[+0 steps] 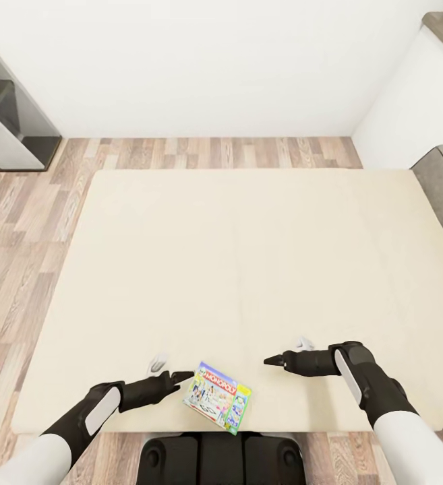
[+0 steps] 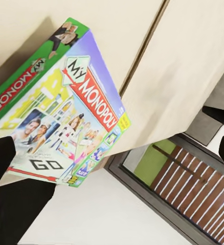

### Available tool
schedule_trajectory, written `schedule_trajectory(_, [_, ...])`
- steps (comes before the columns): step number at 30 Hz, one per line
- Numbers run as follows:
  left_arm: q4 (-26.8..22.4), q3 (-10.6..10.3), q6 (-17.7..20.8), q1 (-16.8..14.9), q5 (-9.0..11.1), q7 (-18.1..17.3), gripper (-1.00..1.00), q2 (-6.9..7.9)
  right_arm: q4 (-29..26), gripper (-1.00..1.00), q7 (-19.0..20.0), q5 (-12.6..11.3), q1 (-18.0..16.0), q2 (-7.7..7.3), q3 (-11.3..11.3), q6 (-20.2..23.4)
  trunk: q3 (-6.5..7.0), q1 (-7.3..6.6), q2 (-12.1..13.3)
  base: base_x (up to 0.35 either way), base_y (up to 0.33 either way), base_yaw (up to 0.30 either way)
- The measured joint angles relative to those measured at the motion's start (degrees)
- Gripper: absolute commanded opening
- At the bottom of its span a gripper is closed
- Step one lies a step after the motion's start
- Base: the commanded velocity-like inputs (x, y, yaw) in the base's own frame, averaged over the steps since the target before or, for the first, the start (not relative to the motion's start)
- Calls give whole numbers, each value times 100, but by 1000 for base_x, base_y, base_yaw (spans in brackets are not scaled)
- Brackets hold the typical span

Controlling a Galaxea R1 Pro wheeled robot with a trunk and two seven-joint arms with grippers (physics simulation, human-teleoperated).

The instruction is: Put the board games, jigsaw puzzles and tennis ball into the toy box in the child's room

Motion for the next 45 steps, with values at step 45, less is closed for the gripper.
schedule_trajectory(45, [521,209,-327,-255,-16,-86,100,33,-3,100,-18,21,-25,4,47,-792,-418,0,0,0,0,0])
